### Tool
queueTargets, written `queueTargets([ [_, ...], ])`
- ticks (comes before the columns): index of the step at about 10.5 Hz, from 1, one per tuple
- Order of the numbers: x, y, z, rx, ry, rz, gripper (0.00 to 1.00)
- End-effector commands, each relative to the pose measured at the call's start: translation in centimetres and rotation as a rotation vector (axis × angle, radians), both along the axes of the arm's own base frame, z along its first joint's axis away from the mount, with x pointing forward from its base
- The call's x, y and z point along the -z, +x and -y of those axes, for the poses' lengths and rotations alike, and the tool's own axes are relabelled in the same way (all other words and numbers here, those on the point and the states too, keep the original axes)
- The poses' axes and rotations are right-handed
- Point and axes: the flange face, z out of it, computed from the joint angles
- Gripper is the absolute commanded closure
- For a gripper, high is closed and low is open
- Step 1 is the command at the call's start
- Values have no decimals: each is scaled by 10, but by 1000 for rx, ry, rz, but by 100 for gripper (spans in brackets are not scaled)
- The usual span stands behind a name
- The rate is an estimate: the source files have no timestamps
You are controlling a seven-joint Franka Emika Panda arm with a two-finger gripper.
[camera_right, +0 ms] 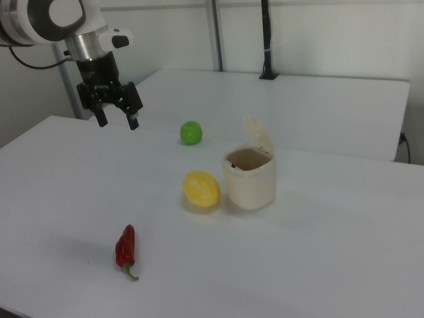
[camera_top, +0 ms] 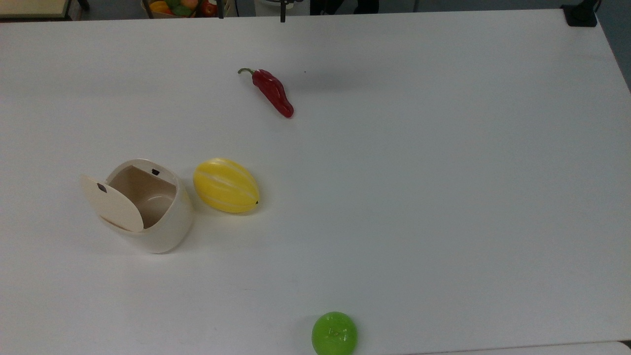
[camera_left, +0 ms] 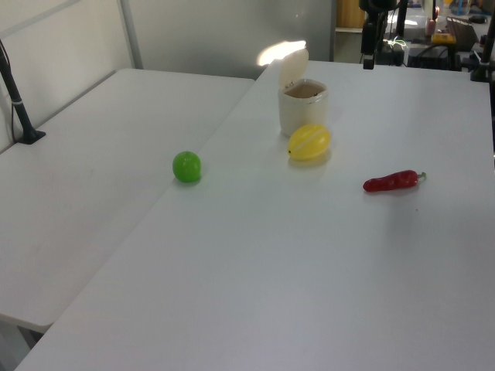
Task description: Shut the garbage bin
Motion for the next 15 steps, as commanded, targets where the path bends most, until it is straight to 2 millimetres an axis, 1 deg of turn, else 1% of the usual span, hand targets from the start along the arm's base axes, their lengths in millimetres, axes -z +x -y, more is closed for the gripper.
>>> queueTargets([
  [1, 1, -11, 5, -11, 3, -26, 0],
  [8, 1, -11, 5, -12, 3, -29, 0],
  [9, 1, -12, 4, -15, 3, -31, 7],
  [10, 1, -12, 5, -29, 3, -34, 31],
  [11, 1, -12, 6, -47, 8, -37, 70],
  [12, 1, -12, 6, -47, 9, -36, 100],
  [15, 4, -11, 5, -47, 8, -40, 100],
])
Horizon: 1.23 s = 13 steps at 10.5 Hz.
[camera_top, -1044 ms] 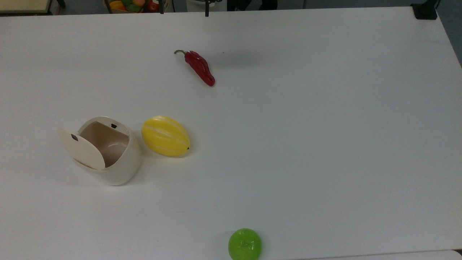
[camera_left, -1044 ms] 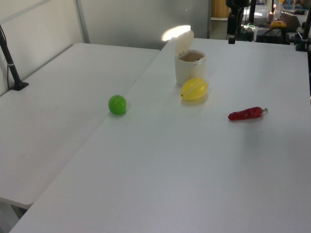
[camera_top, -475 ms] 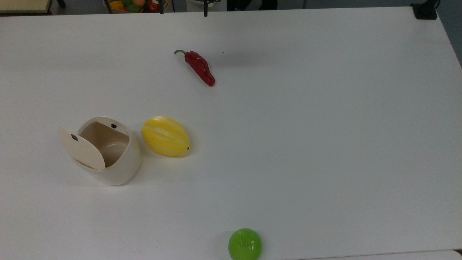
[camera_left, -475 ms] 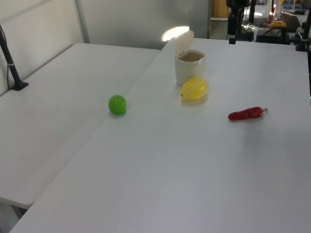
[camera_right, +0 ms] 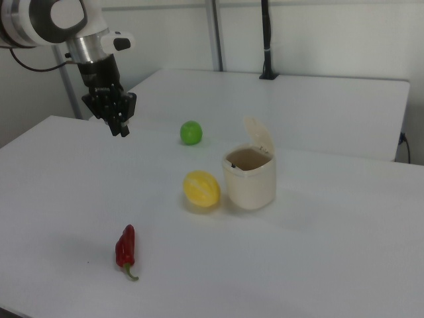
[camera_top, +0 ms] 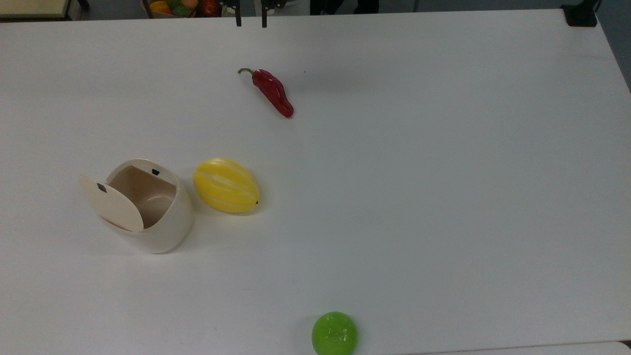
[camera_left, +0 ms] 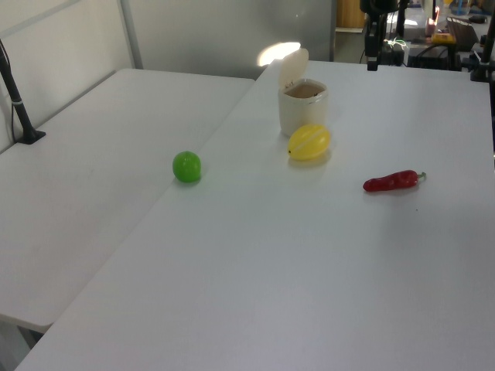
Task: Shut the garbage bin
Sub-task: 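Move the gripper down toward the open lid of the cream bin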
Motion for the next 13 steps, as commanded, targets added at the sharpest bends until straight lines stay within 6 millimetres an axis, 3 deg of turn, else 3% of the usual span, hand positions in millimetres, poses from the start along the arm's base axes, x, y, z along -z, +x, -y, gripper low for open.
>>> queueTargets([
  [1, -1, -10, 2, -22, 10, -23, 100],
  [4, 1, -6, 5, -9, 12, -18, 100],
  [6, 1, 8, 14, 24, 16, 11, 100],
  [13, 9, 82, 110, 410, 61, 359, 100],
])
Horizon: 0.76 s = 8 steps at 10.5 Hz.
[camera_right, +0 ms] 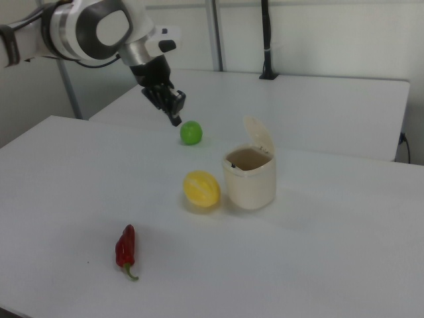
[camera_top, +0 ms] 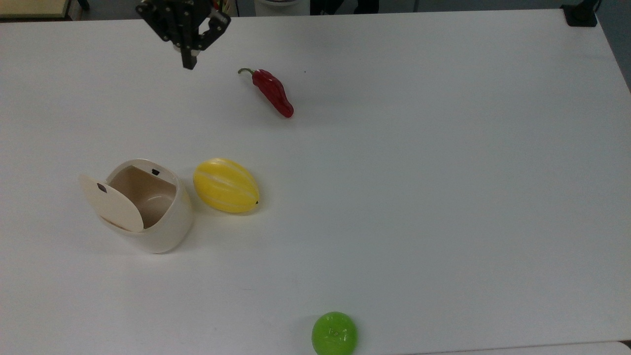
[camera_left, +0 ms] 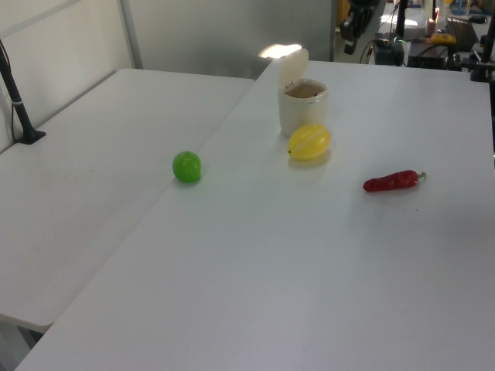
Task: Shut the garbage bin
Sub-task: 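Move the gripper down toward the open lid of the cream bin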
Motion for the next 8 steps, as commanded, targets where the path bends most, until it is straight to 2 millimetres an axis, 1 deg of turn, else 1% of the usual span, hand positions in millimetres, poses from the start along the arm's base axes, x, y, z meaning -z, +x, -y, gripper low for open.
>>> queueTargets([
  [1, 3, 40, 37, 157, 41, 190, 100],
  [3, 10, 60, 61, 229, 57, 347, 100],
  [5, 21, 73, 72, 260, 67, 443, 100],
  [6, 24, 79, 81, 266, 66, 486, 100],
  [8, 38, 91, 95, 271, 64, 580, 100],
])
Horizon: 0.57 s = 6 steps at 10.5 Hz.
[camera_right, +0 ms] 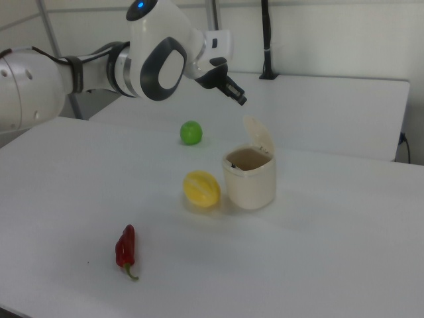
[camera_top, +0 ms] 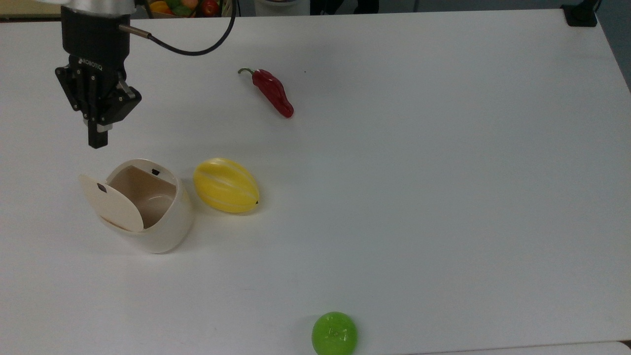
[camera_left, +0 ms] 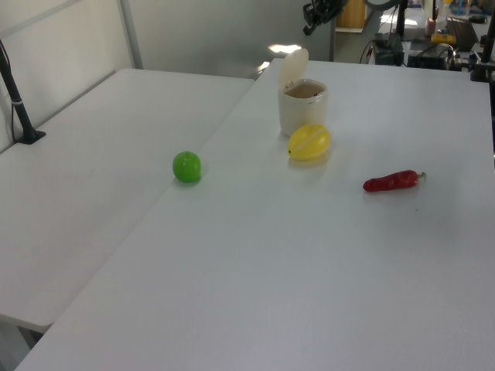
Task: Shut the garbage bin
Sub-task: 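Move the gripper down toward the open lid of the cream bin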
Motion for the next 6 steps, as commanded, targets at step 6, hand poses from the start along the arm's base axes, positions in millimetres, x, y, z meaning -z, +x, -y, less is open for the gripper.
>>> queueTargets([
  [6, 55, 32, 33, 30, -7, 173, 100],
])
